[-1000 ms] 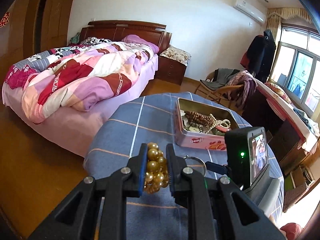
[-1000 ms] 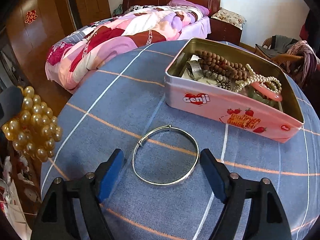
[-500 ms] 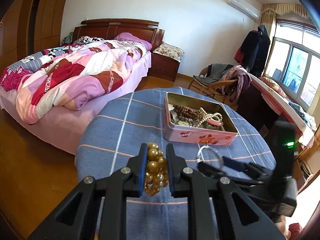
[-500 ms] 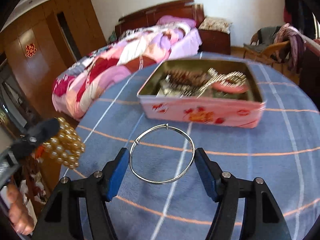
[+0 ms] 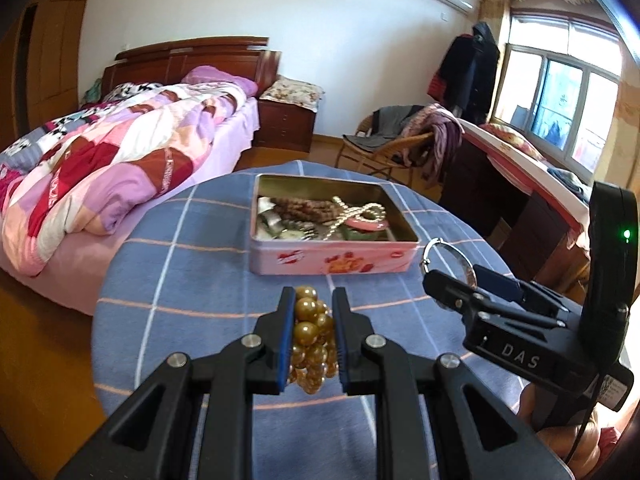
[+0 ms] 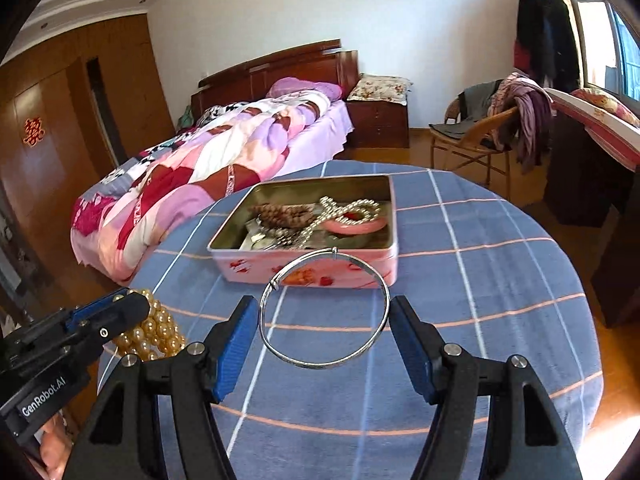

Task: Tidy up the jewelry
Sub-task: 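Carry the gold necklace and silver bangle over the tin with both tools, then open the left tool to drop the necklace while the right tool releases the bangle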

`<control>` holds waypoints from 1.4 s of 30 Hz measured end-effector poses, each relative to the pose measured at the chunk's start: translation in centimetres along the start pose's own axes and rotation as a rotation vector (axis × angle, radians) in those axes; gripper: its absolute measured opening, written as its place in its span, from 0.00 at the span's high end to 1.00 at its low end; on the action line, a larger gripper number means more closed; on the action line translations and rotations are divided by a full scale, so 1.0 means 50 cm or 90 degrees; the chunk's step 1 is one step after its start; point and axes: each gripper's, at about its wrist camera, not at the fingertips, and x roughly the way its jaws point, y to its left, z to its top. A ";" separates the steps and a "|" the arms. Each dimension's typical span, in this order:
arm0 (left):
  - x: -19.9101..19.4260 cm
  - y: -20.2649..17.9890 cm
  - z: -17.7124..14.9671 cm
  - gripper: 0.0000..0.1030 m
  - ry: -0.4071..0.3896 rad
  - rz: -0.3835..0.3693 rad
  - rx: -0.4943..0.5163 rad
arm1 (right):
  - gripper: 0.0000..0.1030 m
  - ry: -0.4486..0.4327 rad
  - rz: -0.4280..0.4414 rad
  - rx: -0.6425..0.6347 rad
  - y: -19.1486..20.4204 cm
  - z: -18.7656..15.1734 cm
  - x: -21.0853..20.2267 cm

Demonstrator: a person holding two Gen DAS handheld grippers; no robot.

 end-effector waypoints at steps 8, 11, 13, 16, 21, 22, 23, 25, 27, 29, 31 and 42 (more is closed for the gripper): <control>0.013 -0.039 0.072 0.82 -0.028 -0.002 0.021 | 0.34 -0.041 -0.010 -0.002 -0.015 0.053 -0.014; 0.017 -0.051 0.098 0.82 -0.045 -0.008 0.029 | 0.34 -0.061 -0.012 -0.002 -0.019 0.084 -0.016; 0.024 -0.057 0.113 0.82 -0.053 -0.004 0.038 | 0.34 -0.073 -0.012 -0.004 -0.020 0.104 -0.017; 0.036 -0.066 0.139 0.82 -0.067 -0.004 0.039 | 0.34 -0.087 -0.010 -0.005 -0.024 0.135 -0.012; 0.076 -0.072 0.169 0.82 -0.072 -0.008 0.043 | 0.34 -0.082 -0.004 0.020 -0.043 0.175 0.024; 0.084 -0.071 0.173 0.82 -0.072 -0.006 0.042 | 0.34 -0.080 -0.006 0.020 -0.045 0.181 0.034; 0.096 -0.068 0.179 0.82 -0.069 -0.005 0.035 | 0.34 -0.076 -0.011 0.020 -0.047 0.187 0.047; 0.122 -0.059 0.190 0.89 -0.065 -0.009 0.017 | 0.34 -0.070 -0.020 0.020 -0.053 0.196 0.074; 0.144 -0.054 0.193 0.92 -0.056 0.000 0.010 | 0.34 -0.062 -0.030 0.020 -0.061 0.199 0.098; 0.169 -0.048 0.197 0.92 -0.045 0.003 0.004 | 0.34 -0.051 -0.031 0.025 -0.072 0.200 0.122; 0.192 -0.044 0.197 0.92 -0.038 0.011 0.003 | 0.34 -0.037 -0.035 0.026 -0.079 0.198 0.152; 0.243 0.006 0.165 0.85 0.006 0.102 0.007 | 0.34 0.029 -0.018 0.011 -0.077 0.181 0.280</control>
